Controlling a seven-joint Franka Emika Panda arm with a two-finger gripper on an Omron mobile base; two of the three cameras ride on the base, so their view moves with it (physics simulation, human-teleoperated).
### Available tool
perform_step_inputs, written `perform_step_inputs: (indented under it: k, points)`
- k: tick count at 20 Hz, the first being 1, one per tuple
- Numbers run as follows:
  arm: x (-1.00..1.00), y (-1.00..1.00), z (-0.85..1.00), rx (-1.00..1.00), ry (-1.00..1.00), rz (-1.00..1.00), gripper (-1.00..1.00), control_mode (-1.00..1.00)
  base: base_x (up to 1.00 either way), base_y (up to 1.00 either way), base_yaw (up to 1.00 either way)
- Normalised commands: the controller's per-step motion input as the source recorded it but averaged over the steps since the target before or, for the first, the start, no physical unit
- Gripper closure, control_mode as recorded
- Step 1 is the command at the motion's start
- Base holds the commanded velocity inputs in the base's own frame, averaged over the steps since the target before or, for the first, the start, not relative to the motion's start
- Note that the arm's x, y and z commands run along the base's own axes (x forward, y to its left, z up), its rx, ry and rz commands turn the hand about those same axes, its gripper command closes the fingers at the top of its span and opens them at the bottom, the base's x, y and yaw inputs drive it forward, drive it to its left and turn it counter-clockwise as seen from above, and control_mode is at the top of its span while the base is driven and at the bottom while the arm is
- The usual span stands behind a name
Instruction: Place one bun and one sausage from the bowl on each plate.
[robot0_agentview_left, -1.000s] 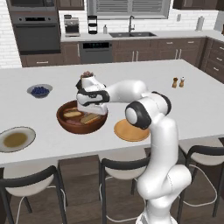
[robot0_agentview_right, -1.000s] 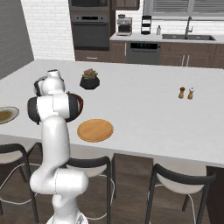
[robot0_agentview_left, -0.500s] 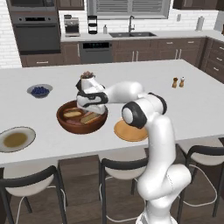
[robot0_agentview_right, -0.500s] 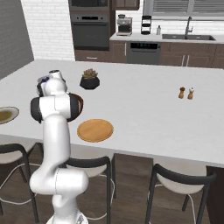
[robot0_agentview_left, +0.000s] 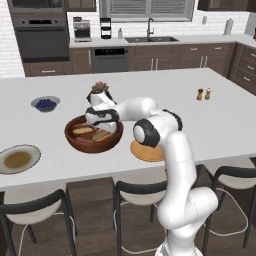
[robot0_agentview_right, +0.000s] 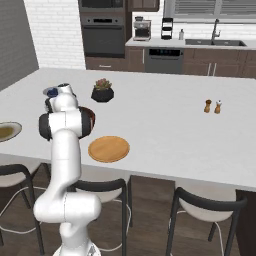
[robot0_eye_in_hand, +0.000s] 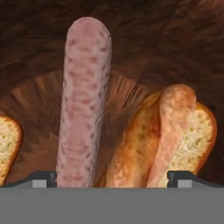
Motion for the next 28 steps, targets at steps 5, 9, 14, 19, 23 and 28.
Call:
perform_step_inputs:
  k: [5, 9, 14, 19, 23, 28]
  points:
    - [0.13, 0.02, -0.12, 0.0, -0.01, -0.04, -1.0, -1.0, 0.0, 0.0, 0.0]
    - [-0.34, -0.01, 0.0, 0.0, -0.04, 0.0, 1.0, -1.0, 0.0, 0.0, 0.0]
    - [-0.91, -0.26, 0.0, 0.01, -0.13, -0.01, 1.0, -1.0, 0.0, 0.0, 0.0]
    - [-0.97, -0.51, 0.17, 0.06, -0.34, -0.07, 1.0, -1.0, 0.0, 0.0, 0.0]
    - [-0.46, -0.63, 1.0, 0.17, -0.51, -0.1, 1.0, -1.0, 0.0, 0.0, 0.0]
    - [-0.25, -0.85, 1.0, 0.22, -0.06, -0.18, 1.0, -1.0, 0.0, 0.0, 0.0]
